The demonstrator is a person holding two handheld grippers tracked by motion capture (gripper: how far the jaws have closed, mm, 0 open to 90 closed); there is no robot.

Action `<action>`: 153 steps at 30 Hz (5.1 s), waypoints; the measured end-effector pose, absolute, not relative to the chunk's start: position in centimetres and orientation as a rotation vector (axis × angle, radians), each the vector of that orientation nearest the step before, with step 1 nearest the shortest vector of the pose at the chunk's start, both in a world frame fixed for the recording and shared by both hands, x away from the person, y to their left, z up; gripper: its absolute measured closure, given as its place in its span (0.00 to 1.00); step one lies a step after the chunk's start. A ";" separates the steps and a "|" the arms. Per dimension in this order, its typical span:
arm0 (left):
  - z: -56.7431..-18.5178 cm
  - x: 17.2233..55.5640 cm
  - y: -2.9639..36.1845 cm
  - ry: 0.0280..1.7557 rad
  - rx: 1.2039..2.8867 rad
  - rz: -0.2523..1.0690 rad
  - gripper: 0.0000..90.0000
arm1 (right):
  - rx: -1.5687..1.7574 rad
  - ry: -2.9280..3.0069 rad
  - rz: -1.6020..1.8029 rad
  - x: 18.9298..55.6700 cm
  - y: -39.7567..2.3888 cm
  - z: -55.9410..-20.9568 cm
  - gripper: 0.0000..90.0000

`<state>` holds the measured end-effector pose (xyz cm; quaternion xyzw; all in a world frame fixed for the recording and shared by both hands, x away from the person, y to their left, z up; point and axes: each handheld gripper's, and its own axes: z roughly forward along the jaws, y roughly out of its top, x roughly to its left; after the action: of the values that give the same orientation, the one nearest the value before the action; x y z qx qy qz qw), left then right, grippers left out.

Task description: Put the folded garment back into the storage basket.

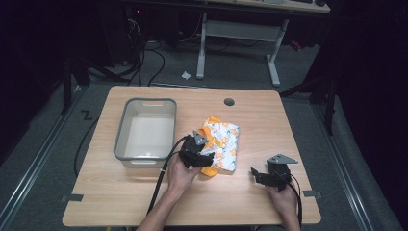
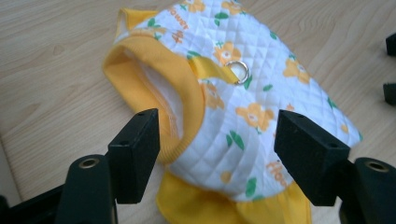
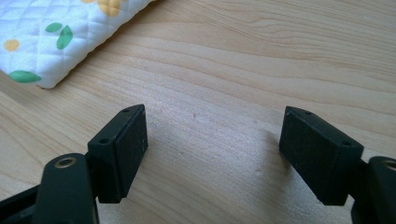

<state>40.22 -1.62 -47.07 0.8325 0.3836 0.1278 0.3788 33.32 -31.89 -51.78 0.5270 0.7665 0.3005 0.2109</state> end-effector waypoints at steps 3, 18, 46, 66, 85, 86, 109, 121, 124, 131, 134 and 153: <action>-47.2 40.9 -2.0 0.994 2.133 0.316 0.34 | 1.465 2.130 0.835 33.3 -31.9 -51.8 0.26; -48.4 43.4 -2.1 1.118 2.090 0.294 0.30 | 1.465 2.130 0.835 33.3 -31.9 -51.8 0.26; -51.5 45.5 -4.2 1.150 2.175 0.288 0.43 | 1.465 2.130 0.835 33.3 -31.9 -51.8 0.26; -51.1 44.7 -4.8 1.053 2.178 0.262 0.82 | 1.464 2.131 0.836 33.3 -31.9 -51.8 0.26; -47.9 43.2 -4.1 0.971 2.063 0.268 0.83 | 1.458 2.133 0.836 33.3 -31.9 -51.8 0.26; -47.6 43.0 -4.0 0.960 2.056 0.277 0.83 | 1.458 2.133 0.836 33.3 -31.9 -51.8 0.26; -44.2 41.6 -1.3 0.912 1.953 0.239 0.84 | 1.456 2.134 0.837 33.3 -31.9 -51.8 0.26; -43.1 41.3 0.3 0.917 1.904 0.229 0.84 | 1.458 2.134 0.837 33.3 -31.9 -51.8 0.26; -42.8 41.2 0.8 0.921 1.892 0.221 0.84 | 1.458 2.134 0.837 33.3 -31.9 -51.8 0.26; -42.3 41.2 1.6 0.922 1.872 0.207 0.83 | 1.458 2.134 0.837 33.3 -31.9 -51.8 0.26; -41.9 41.2 2.1 0.922 1.862 0.196 0.84 | 1.457 2.134 0.837 33.3 -31.9 -51.8 0.26; -40.2 41.3 4.6 0.925 1.805 0.168 0.83 | 1.457 2.134 0.837 33.3 -31.9 -51.8 0.26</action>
<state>41.28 4.56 -40.23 0.7546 0.3866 0.0703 0.5255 33.32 -31.90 -51.79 0.5245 0.7679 0.3013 0.2111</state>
